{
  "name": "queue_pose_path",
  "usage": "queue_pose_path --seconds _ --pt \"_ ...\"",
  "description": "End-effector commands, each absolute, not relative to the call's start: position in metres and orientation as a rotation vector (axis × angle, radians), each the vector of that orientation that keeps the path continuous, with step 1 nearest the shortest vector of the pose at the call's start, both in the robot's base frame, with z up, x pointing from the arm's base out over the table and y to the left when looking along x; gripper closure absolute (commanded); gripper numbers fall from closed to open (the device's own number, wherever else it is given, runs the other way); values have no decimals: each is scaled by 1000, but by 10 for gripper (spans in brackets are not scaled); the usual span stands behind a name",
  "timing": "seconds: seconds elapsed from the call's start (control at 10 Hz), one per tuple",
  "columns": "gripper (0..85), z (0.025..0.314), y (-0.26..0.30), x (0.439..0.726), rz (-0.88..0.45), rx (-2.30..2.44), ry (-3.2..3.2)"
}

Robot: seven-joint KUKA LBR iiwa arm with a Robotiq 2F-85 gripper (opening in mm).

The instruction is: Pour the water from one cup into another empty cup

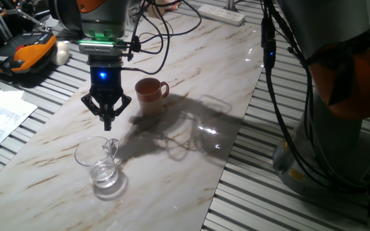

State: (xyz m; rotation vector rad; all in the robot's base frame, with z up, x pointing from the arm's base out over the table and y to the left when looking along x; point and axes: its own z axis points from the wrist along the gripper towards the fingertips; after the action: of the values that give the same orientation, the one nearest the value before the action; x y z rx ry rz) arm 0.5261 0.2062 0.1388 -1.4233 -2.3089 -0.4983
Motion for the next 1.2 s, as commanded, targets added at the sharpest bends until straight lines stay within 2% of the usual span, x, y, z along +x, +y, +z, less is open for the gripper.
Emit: queue_pose_path --seconds 0.0,0.5,1.1 --pt "850 139 206 526 -493 -1456 -2315" --pt "850 133 204 525 -527 -1711 -2284" --pt "850 129 204 525 -571 -1765 -2257"
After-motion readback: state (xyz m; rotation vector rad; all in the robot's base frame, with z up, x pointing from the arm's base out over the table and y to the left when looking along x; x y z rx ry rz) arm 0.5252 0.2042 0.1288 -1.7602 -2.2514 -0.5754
